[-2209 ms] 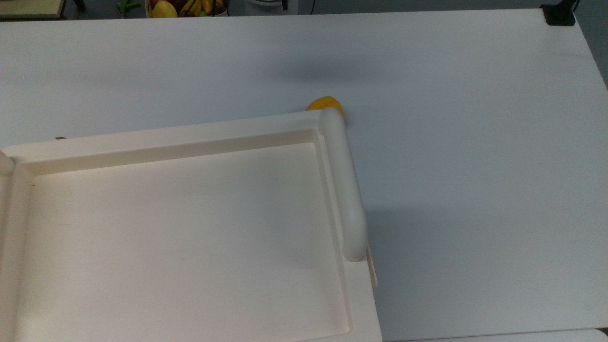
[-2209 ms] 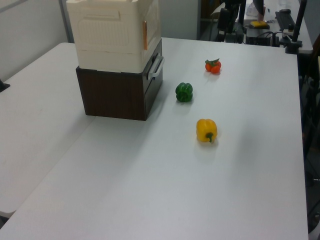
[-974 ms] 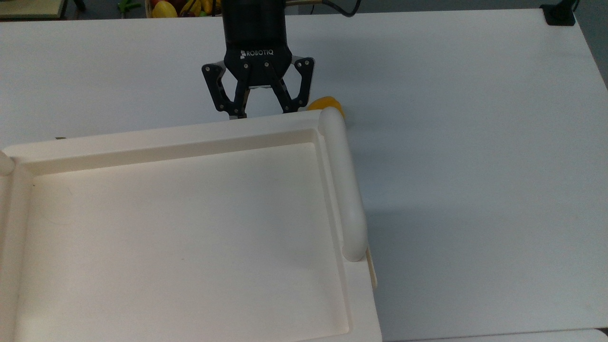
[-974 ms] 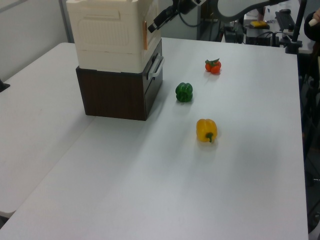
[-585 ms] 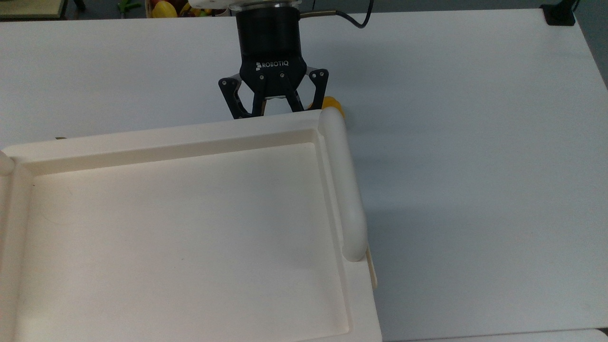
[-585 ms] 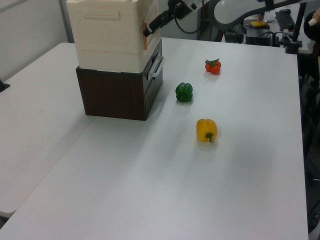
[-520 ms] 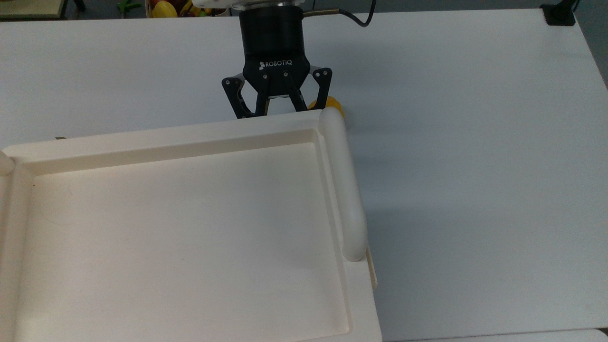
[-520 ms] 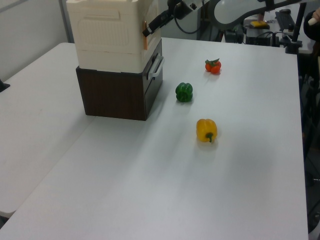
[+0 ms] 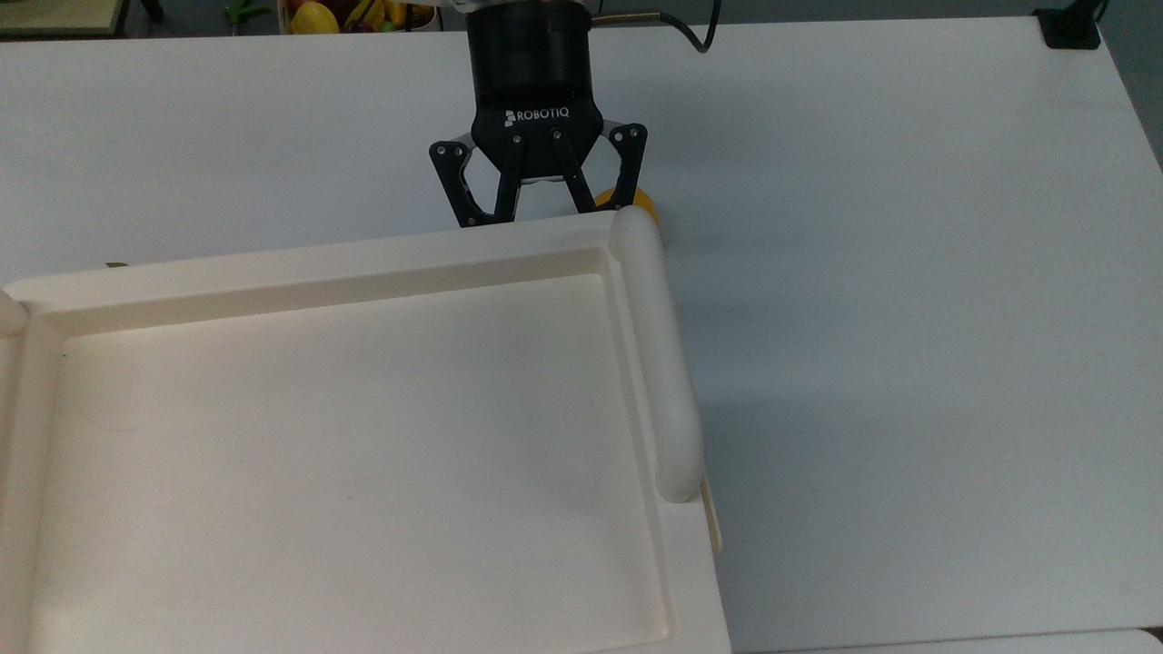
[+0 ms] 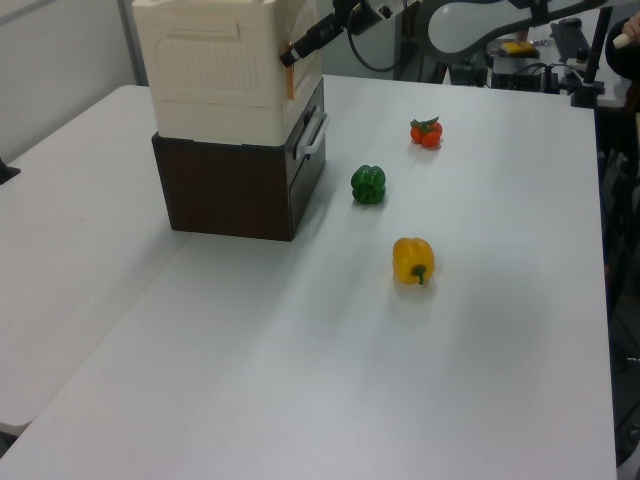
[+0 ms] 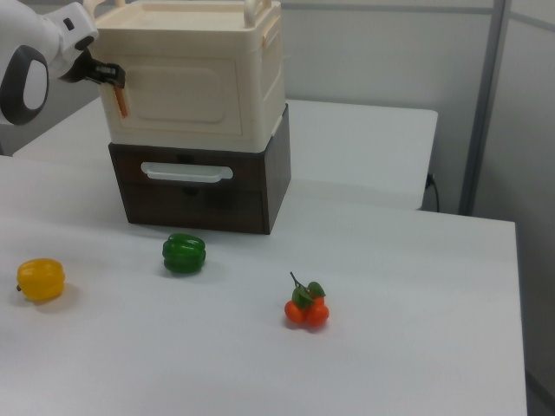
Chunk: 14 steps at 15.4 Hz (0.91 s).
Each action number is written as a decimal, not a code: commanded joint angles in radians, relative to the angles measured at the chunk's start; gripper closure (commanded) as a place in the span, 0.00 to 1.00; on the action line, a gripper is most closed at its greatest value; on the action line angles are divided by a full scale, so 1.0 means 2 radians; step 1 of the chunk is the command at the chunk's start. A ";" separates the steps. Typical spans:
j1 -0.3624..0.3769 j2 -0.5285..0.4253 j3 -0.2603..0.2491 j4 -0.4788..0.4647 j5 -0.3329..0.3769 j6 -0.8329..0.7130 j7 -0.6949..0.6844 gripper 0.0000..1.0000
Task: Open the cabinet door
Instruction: 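Close the gripper around the orange handle of the cabinet door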
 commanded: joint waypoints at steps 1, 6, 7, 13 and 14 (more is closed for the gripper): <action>0.002 0.019 0.000 0.008 -0.040 0.024 -0.006 0.75; -0.004 0.013 0.000 0.004 -0.040 0.022 -0.006 0.91; -0.007 0.009 0.000 0.000 -0.040 0.019 -0.005 0.91; -0.021 -0.036 -0.001 -0.037 -0.031 -0.036 -0.001 0.93; -0.021 -0.043 -0.001 -0.038 -0.030 -0.062 0.000 0.93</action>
